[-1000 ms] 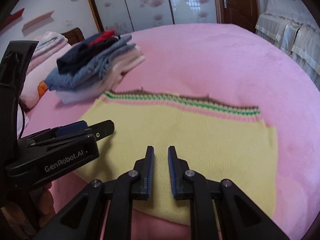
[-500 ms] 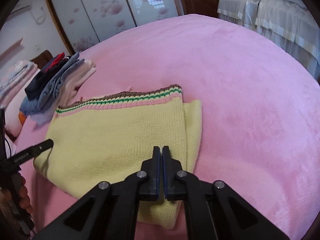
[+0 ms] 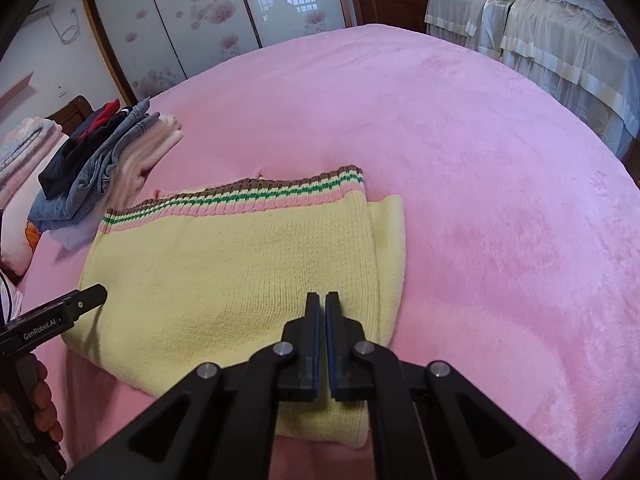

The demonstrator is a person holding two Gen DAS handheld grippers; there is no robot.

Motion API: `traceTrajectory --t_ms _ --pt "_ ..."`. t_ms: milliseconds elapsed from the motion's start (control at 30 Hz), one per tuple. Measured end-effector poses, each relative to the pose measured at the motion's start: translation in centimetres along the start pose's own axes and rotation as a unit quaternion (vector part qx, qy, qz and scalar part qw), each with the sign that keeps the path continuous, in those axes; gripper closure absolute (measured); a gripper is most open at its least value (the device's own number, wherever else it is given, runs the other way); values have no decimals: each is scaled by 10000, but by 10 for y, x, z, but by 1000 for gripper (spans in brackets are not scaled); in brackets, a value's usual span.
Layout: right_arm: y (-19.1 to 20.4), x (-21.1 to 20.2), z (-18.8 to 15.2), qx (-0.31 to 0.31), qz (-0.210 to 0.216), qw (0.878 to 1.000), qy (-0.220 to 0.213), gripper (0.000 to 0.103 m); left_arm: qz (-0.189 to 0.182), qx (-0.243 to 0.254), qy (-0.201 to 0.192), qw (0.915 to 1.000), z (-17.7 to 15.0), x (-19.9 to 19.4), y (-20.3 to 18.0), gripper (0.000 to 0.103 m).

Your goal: Fold large clothes

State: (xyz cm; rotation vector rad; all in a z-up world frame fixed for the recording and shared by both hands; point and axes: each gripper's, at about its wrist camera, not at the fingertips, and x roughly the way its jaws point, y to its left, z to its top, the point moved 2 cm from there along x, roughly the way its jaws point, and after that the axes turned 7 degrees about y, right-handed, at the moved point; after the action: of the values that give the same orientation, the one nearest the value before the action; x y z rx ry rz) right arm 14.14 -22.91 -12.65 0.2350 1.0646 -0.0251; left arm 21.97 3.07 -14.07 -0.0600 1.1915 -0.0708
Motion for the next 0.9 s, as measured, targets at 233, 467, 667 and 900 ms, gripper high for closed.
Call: traceTrajectory --t_ms 233,467,667,900 --pt "12 -31 1 108 354 9993 -24 89 -245 -373 164 9989 -5 -33 -5 34" --pt "39 -78 -11 -83 560 9973 -460 70 -326 -610 90 9976 -31 -75 -6 34" --pt "58 -103 -30 -402 618 9945 -749 70 -728 -793 287 9938 -72 -87 4 34" --pt "77 -99 -59 -775 403 9922 -885 70 -1000 -956 489 9892 -102 -74 13 34"
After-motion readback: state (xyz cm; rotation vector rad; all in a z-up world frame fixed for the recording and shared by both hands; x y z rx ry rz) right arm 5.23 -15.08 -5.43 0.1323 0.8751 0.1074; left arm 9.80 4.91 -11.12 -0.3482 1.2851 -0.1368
